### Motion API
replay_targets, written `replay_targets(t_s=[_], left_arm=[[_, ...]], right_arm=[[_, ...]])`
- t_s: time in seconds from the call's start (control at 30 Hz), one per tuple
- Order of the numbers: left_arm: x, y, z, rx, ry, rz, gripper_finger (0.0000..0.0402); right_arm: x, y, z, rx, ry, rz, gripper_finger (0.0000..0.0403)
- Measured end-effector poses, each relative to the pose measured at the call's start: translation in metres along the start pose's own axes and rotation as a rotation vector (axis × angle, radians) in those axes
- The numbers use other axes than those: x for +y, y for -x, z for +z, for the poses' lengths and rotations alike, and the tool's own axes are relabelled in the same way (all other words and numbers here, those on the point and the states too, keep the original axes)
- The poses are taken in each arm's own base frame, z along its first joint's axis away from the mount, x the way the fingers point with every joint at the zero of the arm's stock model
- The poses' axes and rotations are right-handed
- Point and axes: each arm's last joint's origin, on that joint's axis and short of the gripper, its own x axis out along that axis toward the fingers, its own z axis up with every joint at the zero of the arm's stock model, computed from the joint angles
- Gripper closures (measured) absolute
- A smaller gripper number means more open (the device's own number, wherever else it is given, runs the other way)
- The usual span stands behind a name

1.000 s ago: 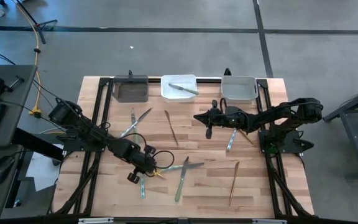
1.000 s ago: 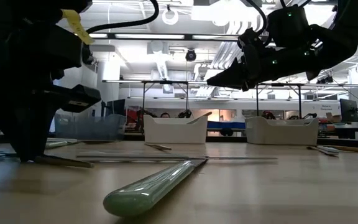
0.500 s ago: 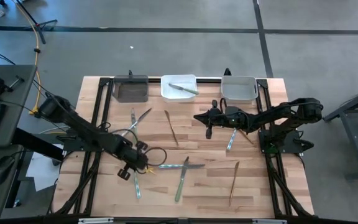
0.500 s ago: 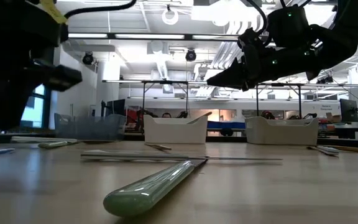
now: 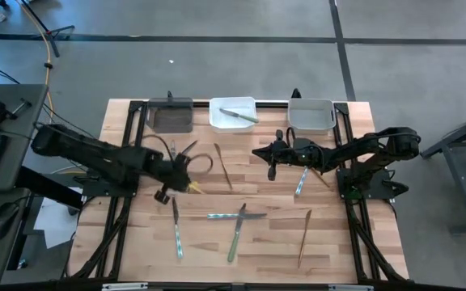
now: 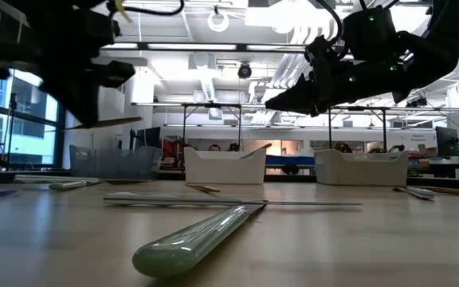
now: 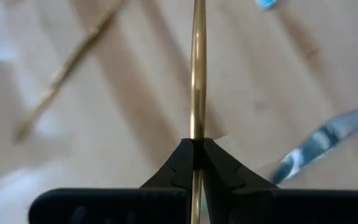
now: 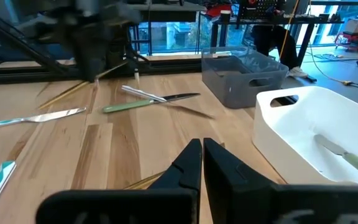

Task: Sort silverware by color (type)
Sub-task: Put the gold knife into black bin

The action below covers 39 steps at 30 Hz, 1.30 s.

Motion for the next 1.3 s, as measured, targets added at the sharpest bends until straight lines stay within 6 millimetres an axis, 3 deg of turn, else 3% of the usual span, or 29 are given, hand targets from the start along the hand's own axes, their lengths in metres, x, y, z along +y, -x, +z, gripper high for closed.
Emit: replay_targets(t_s=[0.5,0.87,1.1,1.3], left_arm=[[0.088,0.023,-0.066,0.144,-0.115,0.282,0.0399],[0.148,0.054,-0.089,0.035,-0.036,0.332,0.0399],[0.166,0.036,-0.103,0.051,0.021,0.257,0.0399],[0.179,0.02,-0.126,0.117,0.092,0.227,0.0399]], right_arm=[[0.0,0.0,0.0,0.002,0.003,0.0,0.0403],[0.0,0.0,0.0,0.002,0.029,-0.003,0.0403],[0.0,0.0,0.0,0.002,0.045,-0.002,0.0403],[0.0,0.0,0.0,0.002,0.063,-0.001,0.0403]])
